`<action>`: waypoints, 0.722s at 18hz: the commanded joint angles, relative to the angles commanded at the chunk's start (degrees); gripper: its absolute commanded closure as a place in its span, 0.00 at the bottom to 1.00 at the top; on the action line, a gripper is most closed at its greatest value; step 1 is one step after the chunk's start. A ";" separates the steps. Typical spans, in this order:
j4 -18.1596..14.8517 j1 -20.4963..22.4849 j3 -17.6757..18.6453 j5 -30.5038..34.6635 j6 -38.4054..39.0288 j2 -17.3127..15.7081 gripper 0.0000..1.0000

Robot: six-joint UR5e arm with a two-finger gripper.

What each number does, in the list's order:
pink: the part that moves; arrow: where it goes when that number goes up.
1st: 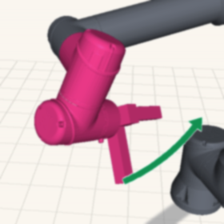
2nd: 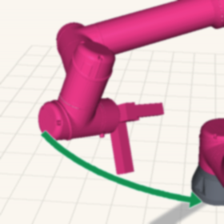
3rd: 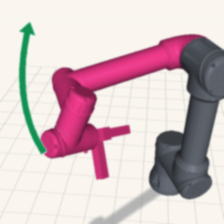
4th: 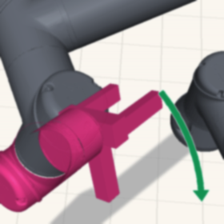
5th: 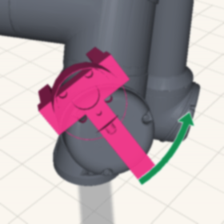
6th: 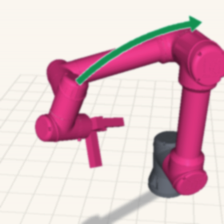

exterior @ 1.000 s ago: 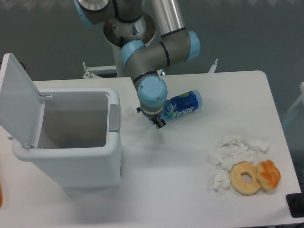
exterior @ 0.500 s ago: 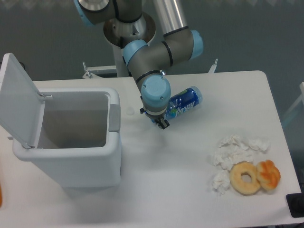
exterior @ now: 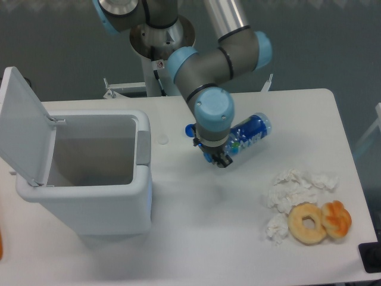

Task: Pick up the plastic bottle
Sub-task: 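Lift the gripped bottle up off the table, then carry the held bottle toward the crumpled tissues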

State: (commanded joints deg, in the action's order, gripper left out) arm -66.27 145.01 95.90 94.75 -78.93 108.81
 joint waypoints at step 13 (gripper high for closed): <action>-3.95 5.63 -18.71 -3.08 6.24 7.55 0.94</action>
State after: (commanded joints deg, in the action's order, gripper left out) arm -70.22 150.64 77.19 91.67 -72.68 116.36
